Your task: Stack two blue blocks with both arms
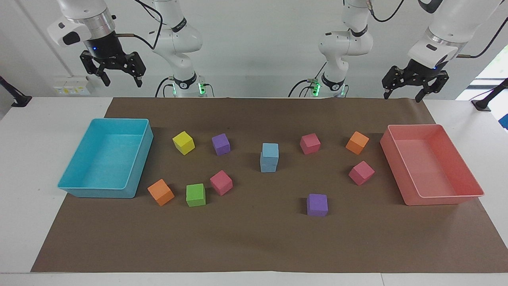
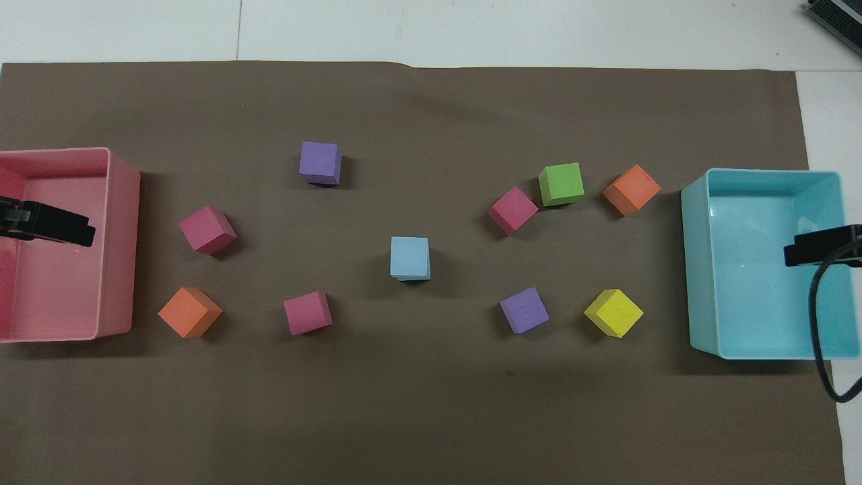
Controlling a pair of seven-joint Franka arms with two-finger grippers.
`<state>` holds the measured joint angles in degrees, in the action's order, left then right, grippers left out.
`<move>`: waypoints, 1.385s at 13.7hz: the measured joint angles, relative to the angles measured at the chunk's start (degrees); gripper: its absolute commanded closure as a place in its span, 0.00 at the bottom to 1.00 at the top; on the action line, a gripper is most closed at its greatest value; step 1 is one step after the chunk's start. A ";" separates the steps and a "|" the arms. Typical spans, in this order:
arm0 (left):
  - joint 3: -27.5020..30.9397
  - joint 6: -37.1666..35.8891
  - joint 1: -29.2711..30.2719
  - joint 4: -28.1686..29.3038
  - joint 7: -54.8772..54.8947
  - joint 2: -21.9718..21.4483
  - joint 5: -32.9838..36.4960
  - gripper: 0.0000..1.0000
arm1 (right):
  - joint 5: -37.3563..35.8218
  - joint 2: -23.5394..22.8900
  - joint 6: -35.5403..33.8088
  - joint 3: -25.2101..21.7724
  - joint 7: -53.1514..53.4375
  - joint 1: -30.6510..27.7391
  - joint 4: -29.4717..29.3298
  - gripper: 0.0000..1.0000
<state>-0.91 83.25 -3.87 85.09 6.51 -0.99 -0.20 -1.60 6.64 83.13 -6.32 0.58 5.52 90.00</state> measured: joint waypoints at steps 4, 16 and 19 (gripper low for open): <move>0.02 -0.01 0.08 0.00 -0.31 -0.05 0.00 0.00 | -0.73 0.11 0.66 0.23 -1.84 0.10 1.74 0.00; -0.24 0.81 0.28 0.00 -0.39 0.12 -0.03 0.00 | -1.20 0.11 0.14 0.74 -1.84 0.15 1.88 0.00; -0.30 0.81 0.28 0.04 -0.38 0.39 -0.03 0.00 | -1.20 0.11 0.15 0.93 -1.84 0.16 1.88 0.00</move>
